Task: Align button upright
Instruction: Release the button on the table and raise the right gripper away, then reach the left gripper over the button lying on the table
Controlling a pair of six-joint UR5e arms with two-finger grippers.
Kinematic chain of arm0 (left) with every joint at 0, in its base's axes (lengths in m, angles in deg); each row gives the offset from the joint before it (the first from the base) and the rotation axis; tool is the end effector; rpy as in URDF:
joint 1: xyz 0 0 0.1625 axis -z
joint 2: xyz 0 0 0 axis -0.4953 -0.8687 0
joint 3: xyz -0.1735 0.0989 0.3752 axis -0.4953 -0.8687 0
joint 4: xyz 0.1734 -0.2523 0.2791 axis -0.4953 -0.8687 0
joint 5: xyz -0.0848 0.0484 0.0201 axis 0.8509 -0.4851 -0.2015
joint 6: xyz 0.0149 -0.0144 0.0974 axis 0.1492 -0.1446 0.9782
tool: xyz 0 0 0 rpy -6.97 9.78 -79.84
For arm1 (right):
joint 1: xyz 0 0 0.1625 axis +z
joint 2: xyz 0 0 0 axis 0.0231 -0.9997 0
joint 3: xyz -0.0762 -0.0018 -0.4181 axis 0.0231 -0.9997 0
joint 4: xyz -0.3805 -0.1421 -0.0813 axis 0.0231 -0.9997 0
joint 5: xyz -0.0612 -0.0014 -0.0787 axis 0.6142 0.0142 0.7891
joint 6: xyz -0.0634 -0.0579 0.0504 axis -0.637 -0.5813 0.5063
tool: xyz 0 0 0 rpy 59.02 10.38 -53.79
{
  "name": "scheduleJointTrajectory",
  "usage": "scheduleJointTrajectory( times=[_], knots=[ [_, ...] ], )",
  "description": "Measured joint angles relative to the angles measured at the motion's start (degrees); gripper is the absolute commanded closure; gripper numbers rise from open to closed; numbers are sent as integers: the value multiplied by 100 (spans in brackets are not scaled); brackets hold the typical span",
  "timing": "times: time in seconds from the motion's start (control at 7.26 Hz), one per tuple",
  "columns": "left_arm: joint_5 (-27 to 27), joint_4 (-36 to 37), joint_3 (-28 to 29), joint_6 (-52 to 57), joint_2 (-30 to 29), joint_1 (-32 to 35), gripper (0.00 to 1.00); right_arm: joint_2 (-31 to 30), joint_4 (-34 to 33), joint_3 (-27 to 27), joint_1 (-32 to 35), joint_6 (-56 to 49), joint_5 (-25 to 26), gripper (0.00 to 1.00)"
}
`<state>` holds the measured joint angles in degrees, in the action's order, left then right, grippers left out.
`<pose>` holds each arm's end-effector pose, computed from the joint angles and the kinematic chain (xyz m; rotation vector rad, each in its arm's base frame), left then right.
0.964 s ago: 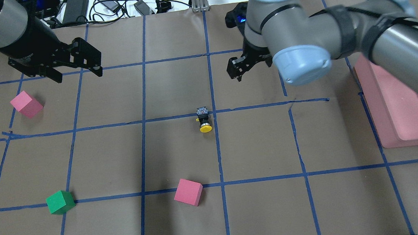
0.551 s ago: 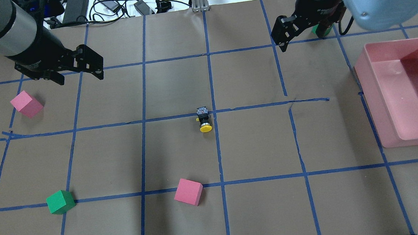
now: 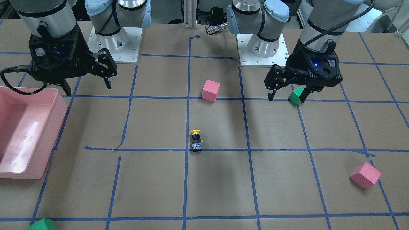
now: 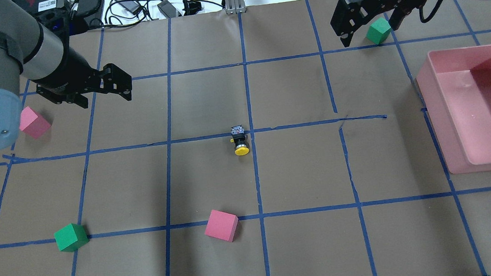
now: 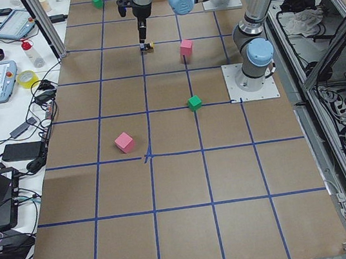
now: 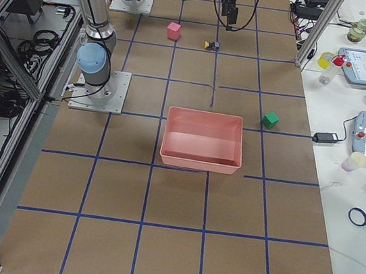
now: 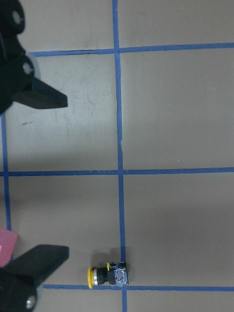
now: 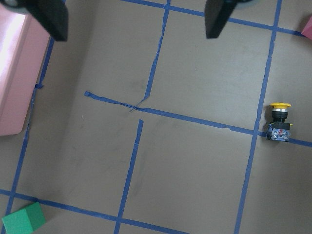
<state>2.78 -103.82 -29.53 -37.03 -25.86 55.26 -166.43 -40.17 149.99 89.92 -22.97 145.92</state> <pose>-0.1000 -0.4951 0.4370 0.0231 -3.0435 0.2549 0.1438 -0.5192 0.5260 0.3391 -3.1066 0.1216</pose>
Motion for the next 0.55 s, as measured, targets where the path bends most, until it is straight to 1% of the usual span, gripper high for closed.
scheduleJointTrajectory(
  times=[0.14, 0.28, 0.41, 0.55],
  knots=[
    [290, 335, -196, -152, -52, 24, 0, -54, 92, -1, 4, 70, 6, 0],
    [536, 879, -476, -388, -96, 96, 0, -110, 200, 4, 6, 139, 3, 0],
    [633, 1578, -816, -596, -157, 268, 0, -138, 235, 31, 7, 172, -9, 0],
    [616, 2309, -1173, -906, -245, 519, 0, -144, 225, 74, 7, 185, -29, 0]
  ],
)
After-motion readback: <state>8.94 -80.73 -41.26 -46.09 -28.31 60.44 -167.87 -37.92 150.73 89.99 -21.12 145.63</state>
